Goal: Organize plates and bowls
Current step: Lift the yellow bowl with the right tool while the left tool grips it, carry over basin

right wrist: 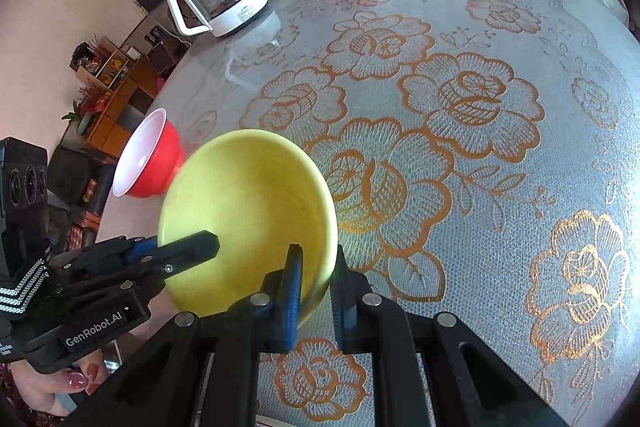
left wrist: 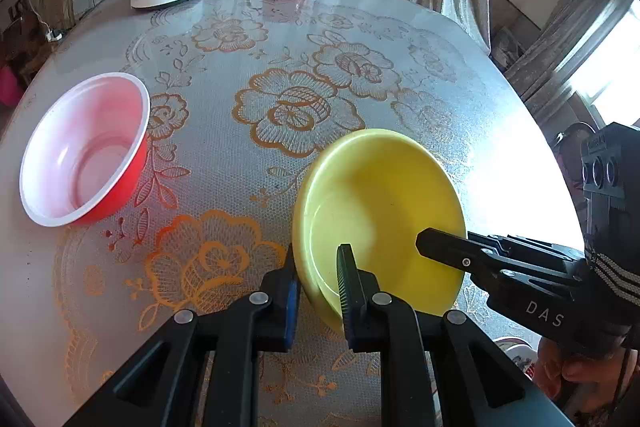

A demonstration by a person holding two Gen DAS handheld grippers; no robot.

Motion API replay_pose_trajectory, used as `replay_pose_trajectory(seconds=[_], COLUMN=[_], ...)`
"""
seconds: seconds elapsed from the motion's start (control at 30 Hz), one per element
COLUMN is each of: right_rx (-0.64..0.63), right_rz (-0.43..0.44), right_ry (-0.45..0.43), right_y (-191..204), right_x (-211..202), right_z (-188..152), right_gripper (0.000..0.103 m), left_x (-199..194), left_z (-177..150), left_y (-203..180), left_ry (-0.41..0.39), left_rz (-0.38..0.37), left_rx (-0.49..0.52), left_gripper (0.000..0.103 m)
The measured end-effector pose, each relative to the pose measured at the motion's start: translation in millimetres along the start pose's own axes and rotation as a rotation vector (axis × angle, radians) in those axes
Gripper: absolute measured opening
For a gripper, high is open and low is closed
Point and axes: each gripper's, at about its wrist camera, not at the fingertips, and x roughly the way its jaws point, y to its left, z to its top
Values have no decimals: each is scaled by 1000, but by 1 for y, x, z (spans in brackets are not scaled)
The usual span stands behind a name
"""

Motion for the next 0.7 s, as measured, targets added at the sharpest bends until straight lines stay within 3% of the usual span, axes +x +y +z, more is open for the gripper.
replay_pose_trajectory(seconds=[0.33,0.7], right_rx=[-2,-28], right_rz=[28,79], right_ry=[-69,-123], right_y=[20,58], right_x=[-40,-73], right_z=[-20,-55], right_gripper=[12,12], left_x=[-44,-101], left_z=[-21,-68], left_y=[-4,7], left_ry=[-66,-154], left_rz=[-26,-55], left_rx=[16,-15], left_gripper=[17,18])
